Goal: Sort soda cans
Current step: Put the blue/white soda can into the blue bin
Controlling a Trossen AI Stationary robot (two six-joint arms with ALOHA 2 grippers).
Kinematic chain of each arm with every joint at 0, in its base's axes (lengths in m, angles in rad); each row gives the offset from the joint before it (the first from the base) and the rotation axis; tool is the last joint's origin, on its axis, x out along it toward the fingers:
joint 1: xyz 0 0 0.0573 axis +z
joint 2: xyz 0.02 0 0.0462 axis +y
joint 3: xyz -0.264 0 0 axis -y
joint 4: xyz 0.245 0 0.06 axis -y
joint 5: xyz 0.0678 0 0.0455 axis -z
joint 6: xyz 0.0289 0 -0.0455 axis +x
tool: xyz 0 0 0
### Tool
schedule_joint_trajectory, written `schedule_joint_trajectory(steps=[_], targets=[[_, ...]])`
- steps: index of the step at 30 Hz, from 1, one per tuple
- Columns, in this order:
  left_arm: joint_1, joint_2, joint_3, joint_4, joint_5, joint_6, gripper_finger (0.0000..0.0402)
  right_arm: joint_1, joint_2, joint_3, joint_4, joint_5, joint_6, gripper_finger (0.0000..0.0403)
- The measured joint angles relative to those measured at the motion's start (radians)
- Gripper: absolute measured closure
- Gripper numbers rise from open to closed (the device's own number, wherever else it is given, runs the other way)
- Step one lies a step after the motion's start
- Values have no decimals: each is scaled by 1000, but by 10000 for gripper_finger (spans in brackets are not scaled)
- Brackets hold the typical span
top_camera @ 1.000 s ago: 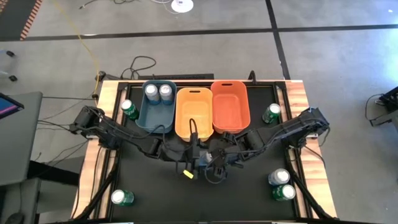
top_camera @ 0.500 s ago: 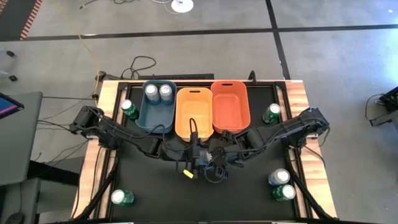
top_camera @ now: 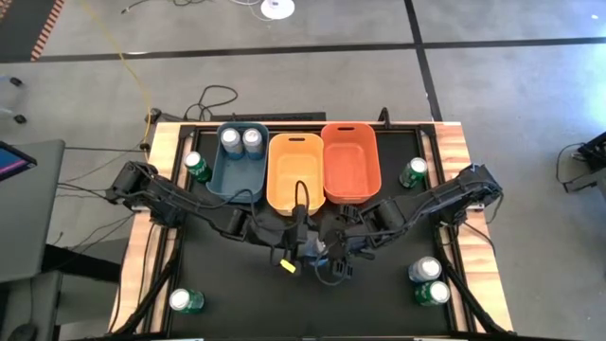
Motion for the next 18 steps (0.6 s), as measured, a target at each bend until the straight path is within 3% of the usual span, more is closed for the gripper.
schedule_joint_trajectory(steps=[10, 18], targets=[[-16, -17, 1, -72, 9, -176, 68, -1, 0, 0, 14, 16, 8, 128], [-53, -126, -4, -158, 2, -18, 67, -3, -3, 6, 61, 30, -10, 128]])
